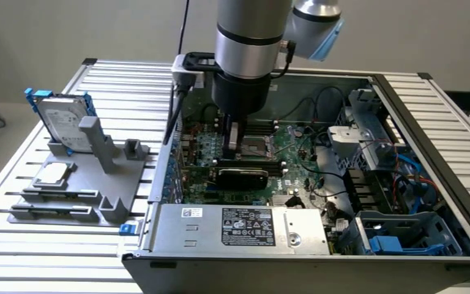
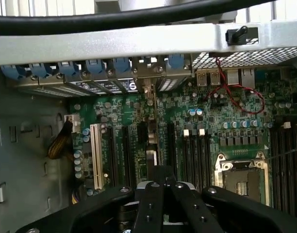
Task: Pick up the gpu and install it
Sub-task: 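Press down on the gpu until it lock into place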
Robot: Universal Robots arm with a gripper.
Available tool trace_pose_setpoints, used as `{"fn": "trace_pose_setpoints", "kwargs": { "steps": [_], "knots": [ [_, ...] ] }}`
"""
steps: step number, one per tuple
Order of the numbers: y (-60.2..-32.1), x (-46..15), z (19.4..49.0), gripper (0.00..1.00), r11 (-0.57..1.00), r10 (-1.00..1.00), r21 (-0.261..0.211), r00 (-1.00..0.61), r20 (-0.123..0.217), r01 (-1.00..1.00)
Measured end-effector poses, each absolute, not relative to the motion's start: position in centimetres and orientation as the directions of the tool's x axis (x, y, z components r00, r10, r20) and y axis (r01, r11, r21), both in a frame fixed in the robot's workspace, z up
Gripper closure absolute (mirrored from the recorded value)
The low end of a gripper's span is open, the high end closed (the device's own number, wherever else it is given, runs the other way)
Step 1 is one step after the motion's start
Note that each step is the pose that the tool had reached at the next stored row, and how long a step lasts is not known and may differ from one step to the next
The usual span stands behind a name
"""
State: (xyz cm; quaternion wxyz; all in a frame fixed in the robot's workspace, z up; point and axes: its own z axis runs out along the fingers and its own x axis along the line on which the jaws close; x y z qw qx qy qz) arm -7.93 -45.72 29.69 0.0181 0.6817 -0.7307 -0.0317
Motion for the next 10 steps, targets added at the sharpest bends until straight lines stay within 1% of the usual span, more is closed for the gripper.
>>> {"fn": "trace_pose_setpoints", "kwargs": {
  "steps": [10],
  "knots": [
    [-45.72,-7.55,29.69,0.89,0.057,-0.998,0.065,-0.059,-0.021,-0.996]
  ]
}}
